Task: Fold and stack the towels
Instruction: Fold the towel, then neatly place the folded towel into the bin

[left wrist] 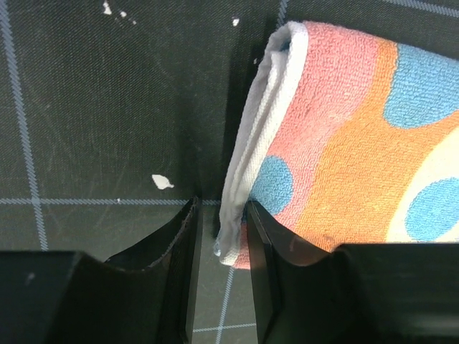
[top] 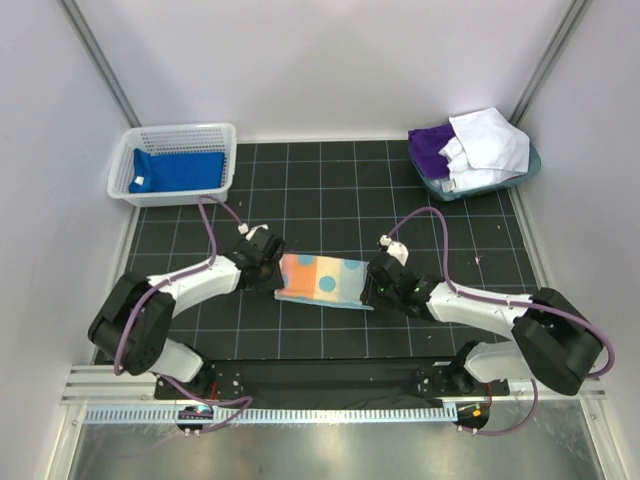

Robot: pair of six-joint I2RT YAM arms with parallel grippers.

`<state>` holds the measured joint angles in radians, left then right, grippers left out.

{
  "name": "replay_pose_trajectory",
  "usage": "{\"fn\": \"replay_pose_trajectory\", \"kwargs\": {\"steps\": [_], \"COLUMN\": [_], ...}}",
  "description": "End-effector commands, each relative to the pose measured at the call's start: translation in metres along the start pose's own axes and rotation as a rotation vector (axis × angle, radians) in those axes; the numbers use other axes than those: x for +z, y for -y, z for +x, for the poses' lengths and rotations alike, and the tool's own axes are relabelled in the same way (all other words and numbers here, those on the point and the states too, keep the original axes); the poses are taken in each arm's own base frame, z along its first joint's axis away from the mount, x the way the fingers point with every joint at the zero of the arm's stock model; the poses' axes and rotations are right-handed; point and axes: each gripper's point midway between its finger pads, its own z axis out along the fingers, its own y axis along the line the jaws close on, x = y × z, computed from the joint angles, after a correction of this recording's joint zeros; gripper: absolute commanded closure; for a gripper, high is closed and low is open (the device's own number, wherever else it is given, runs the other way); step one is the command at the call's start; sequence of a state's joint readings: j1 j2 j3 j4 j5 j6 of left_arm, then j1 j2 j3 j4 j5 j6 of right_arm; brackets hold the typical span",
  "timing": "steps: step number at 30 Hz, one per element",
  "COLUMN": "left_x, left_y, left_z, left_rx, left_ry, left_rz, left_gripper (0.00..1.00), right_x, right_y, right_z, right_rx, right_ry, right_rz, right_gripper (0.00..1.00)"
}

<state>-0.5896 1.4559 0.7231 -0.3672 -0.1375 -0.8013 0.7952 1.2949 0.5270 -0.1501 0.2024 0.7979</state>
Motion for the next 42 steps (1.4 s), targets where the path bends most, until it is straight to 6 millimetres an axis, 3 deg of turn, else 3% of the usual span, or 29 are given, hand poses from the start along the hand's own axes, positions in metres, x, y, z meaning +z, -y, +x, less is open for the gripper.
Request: {"fn": "replay_pose_trajectory", "kwargs": {"steps": [1,9,13,18,23,32,39,42], "left_x": [0.005,-0.026,-0.024,-0.013,-0.006,0.015,0.036,0.038], "left_y": [0.003,0.021,0.040,0.042,0.050,0.043,0.018,0.018], "left_z": [0.005,-0.038,-0.042,-0.034,-0.009,0.019,0.040,0.039], "left_rx": [0.031,0.057,0.073,0.047,0.047,-0.040,-0.073,-0.083], "left_ry": [-0.030,0.062,0.013,-0.102,-0.247,-0.298,-0.284,-0.270], "left_rz": [-0.004,0.011,0.102,0.167,0.249,0.232,0.083,0.076], "left_gripper": [0.64,0.37,0.28,0.26,0.26,0.27,0.34,0.43], "right_x": [-0.002,-0.008,-0.007,-0.007,-0.006,0.000,-0.001,-0.002], "right_y": [0.020,0.028,0.030,0.033,0.035,0.031,0.029,0.028], "right_z": [0.001,-0.011,-0.016,-0.023,-0.023,-0.017,-0.019,-0.020], "right_rx": [0.005,-0.004,0.004,0.031,0.030,0.041,0.043,0.044], "right_ry": [0.021,0.027,0.019,0.022,0.016,-0.009,-0.007,-0.006], "right_rz": [0.088,0.118,0.116,0.100,0.094,0.058,0.050,0.044], "right_gripper": [0.64,0.63,0.63,0.63,0.63,0.63,0.63,0.63]}}
